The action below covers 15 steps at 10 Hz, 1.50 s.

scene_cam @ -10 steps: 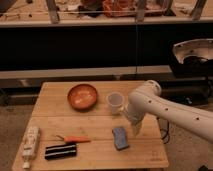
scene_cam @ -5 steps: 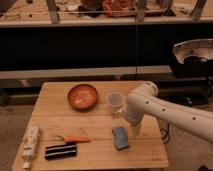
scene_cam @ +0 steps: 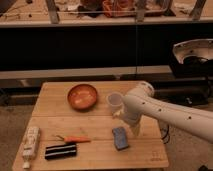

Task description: Place the white sponge in the ceramic bowl

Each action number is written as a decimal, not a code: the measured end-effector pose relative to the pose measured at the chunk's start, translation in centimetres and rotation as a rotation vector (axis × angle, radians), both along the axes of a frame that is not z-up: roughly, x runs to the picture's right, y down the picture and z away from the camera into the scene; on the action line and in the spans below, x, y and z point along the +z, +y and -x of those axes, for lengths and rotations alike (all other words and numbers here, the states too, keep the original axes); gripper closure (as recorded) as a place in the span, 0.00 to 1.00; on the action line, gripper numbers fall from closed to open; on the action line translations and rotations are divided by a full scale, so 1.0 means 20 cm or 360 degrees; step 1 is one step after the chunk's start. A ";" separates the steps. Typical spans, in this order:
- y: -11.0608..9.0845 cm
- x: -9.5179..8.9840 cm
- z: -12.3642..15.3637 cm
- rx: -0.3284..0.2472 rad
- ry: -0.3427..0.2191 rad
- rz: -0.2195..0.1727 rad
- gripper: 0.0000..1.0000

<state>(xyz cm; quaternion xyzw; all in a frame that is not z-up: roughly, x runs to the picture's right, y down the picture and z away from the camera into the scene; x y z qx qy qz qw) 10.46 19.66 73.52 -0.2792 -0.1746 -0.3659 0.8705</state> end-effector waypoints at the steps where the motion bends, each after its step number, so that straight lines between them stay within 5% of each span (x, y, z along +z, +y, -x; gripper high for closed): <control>1: 0.01 0.00 0.00 -0.0052 -0.0031 0.0001 0.20; 15: 0.24 0.13 0.02 -0.0578 -0.0313 0.0009 0.20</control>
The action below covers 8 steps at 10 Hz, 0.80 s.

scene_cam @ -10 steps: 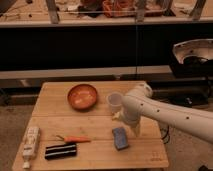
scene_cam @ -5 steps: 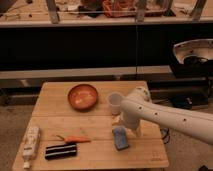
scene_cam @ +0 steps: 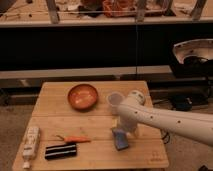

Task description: Place the white sponge in the ceramic bowl

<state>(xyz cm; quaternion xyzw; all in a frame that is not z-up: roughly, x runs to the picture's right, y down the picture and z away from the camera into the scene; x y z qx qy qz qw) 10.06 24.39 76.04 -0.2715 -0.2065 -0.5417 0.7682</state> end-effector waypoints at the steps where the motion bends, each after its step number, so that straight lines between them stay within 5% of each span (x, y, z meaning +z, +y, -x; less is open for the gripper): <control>1: 0.02 0.02 0.00 -0.0014 -0.0006 -0.0008 0.20; 8: 0.09 0.12 0.06 -0.0077 -0.0048 -0.0026 0.20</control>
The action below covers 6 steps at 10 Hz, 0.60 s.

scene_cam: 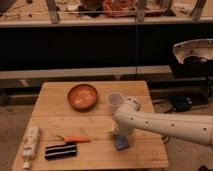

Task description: Place the white sponge in the ceramic bowl

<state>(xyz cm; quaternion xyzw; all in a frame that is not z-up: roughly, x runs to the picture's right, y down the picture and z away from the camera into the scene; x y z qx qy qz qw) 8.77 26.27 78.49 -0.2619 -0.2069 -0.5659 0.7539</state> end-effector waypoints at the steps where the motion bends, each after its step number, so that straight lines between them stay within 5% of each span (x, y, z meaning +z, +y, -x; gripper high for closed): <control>1: 0.01 0.01 0.01 -0.0006 -0.0004 -0.0001 0.20; 6: 0.01 0.05 0.04 -0.0022 -0.0015 0.0004 0.20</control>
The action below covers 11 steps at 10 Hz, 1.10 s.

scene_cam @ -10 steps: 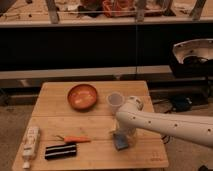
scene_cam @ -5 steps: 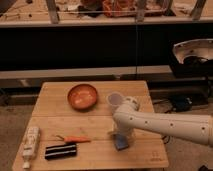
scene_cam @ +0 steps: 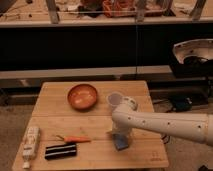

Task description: Place the white sponge in the ceramic bowl

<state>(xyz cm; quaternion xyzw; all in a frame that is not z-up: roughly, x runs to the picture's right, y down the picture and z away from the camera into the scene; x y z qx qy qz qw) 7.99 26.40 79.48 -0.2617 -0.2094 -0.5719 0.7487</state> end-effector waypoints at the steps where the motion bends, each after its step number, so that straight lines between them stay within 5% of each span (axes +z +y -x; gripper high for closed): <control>1: 0.00 0.01 0.00 -0.0003 0.0001 -0.0001 0.20; 11: 0.01 0.06 0.05 -0.0002 -0.0009 -0.0004 0.20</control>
